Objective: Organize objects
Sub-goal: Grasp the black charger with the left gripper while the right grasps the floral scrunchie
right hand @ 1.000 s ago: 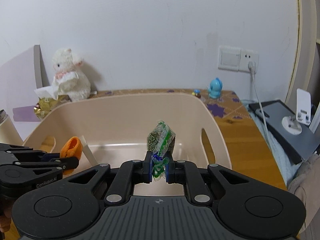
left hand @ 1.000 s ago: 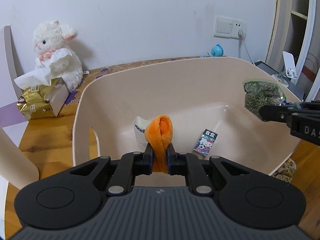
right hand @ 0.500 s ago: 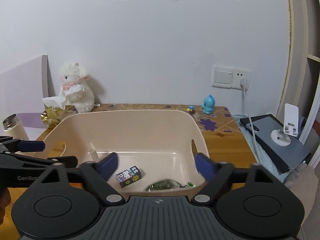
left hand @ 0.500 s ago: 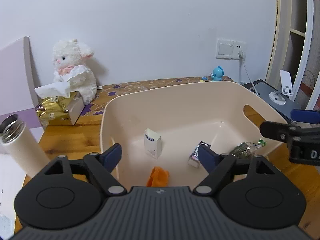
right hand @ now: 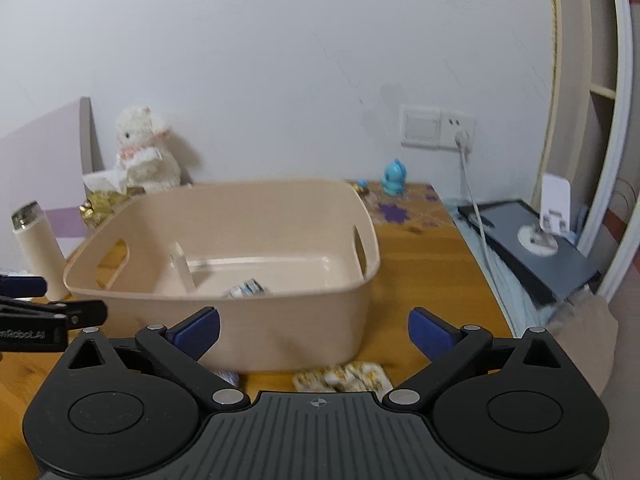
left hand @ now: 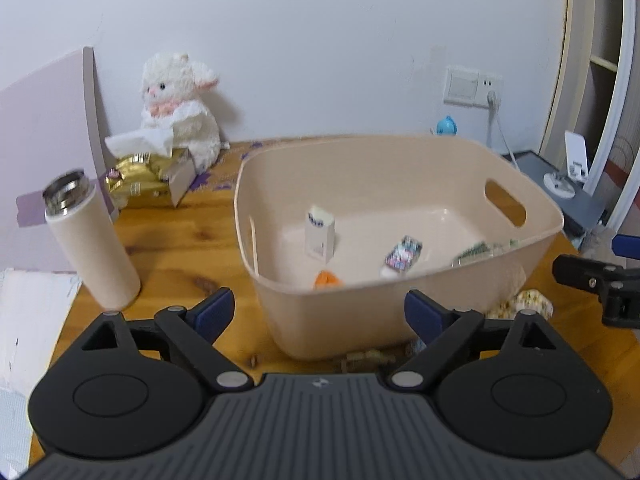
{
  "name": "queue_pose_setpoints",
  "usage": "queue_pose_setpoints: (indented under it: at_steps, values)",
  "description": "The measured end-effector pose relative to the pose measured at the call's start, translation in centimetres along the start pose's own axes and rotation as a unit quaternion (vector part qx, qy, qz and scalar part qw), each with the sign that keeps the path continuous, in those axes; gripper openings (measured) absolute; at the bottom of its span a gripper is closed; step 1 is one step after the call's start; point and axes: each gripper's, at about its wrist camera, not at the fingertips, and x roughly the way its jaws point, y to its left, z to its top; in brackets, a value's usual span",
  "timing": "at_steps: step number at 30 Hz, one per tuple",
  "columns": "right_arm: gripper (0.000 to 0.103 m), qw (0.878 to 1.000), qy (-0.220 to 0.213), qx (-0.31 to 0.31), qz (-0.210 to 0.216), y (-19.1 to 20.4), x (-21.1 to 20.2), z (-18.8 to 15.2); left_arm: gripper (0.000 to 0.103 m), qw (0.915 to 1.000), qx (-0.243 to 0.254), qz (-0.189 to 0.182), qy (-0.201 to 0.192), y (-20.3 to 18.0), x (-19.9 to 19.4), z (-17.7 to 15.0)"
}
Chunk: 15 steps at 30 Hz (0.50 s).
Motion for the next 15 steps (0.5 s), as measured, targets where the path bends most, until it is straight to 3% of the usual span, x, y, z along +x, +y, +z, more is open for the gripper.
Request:
queue_pose_setpoints:
  at_steps: [8,15]
  values:
    - [0.102,0.998,0.052,0.025,-0.011,-2.1,1.6,-2.6,0.093,0.9989,-0.005,-0.007,0.046,-0.3,1.2,-3.3]
    - [0.102,0.996,0.090,0.009,-0.017,-2.6,3.2,-4.8,0.093,0.9973,-0.002,-0.010,0.073,-1.0,2.5,-4.6]
